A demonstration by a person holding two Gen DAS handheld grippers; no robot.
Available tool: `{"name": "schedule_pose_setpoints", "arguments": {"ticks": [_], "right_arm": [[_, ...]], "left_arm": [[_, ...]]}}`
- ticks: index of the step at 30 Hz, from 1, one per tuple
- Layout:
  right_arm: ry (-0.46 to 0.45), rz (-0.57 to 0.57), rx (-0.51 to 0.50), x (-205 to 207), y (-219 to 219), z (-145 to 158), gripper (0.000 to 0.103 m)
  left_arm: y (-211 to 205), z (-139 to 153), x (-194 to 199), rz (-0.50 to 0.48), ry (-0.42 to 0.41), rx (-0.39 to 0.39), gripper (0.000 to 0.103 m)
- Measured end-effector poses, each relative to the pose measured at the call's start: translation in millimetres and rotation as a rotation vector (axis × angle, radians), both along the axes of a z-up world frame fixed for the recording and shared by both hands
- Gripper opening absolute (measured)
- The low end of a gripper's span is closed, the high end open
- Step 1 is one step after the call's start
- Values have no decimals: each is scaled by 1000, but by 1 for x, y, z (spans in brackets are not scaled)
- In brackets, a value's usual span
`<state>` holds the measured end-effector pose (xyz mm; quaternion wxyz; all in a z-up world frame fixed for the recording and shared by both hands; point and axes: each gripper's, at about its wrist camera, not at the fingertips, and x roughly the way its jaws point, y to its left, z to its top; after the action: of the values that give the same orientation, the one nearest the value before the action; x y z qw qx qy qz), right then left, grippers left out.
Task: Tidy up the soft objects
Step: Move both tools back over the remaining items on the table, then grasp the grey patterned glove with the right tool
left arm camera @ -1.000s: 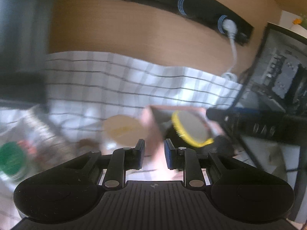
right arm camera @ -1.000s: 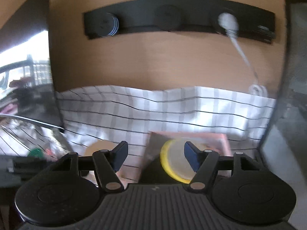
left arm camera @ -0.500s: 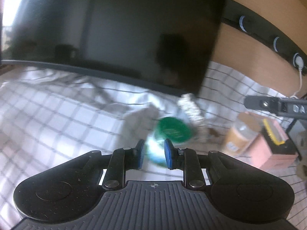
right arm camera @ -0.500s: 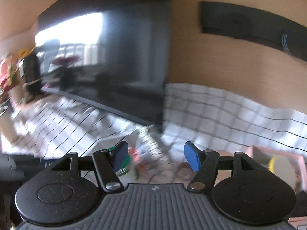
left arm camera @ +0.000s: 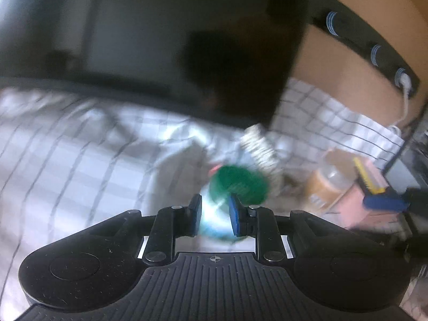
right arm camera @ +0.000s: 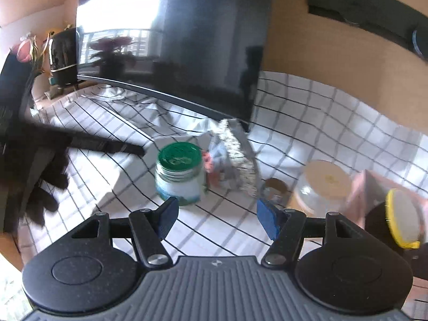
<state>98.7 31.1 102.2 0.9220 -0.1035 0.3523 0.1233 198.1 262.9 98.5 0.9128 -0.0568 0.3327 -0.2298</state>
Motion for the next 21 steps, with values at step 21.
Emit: {"name": "schedule_pose_setpoints", "arguments": {"ticks": [21], "right_arm": [[28, -138, 38, -13, -97, -3, 65]], "left_arm": [[-145, -13, 113, -94, 232, 165, 24]]}}
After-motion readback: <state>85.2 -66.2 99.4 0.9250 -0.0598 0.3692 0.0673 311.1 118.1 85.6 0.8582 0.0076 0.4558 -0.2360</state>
